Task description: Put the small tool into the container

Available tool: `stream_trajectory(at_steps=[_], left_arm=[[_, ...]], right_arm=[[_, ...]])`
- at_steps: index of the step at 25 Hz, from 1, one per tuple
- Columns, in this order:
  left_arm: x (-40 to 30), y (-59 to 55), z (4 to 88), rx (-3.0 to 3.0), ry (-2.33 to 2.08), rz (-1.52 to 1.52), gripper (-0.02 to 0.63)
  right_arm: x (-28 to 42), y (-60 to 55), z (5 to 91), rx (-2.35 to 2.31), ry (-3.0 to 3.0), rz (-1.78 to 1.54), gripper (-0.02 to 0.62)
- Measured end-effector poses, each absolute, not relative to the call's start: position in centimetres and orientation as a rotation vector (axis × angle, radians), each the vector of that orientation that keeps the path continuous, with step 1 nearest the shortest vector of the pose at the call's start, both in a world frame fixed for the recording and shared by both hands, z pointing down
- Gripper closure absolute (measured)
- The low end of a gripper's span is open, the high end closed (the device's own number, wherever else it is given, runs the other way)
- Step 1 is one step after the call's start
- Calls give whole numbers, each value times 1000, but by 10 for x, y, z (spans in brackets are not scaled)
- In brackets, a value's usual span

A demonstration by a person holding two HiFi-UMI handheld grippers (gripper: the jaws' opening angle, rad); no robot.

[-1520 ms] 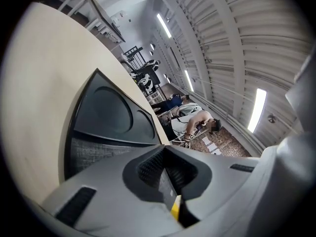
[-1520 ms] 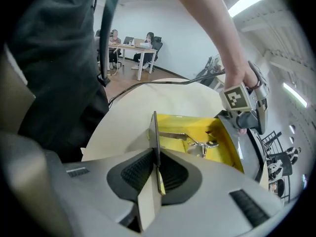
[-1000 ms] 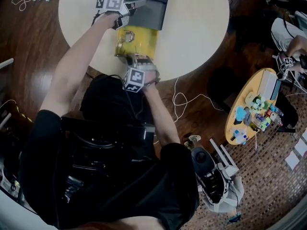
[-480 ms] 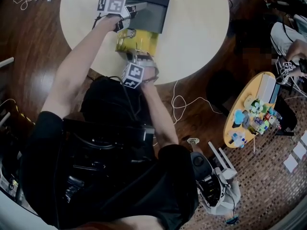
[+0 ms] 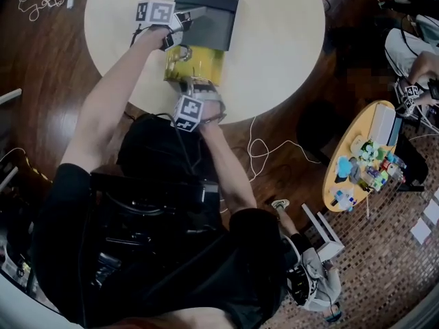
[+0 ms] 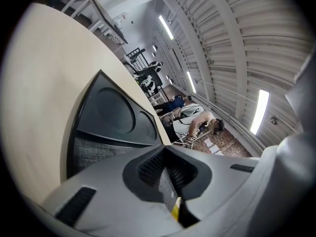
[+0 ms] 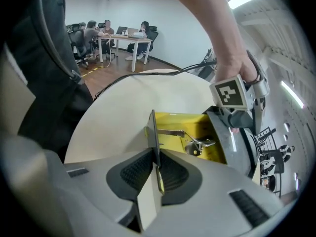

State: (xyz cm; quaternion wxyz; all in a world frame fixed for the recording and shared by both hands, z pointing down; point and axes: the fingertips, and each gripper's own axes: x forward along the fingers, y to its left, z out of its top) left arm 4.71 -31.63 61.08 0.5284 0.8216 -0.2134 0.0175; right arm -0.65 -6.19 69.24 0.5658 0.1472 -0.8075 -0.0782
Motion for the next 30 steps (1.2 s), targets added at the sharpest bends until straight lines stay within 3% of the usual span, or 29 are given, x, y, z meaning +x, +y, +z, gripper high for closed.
stream_trajectory(at_steps=[6, 30], left_arm=[[47, -318, 610, 1978, -521, 53, 609], [44, -323, 617, 1934, -536, 59, 609]], right_arm=[[-9, -105, 699, 408, -1889, -213, 543], [-16, -70, 699, 334, -1886, -170, 549]])
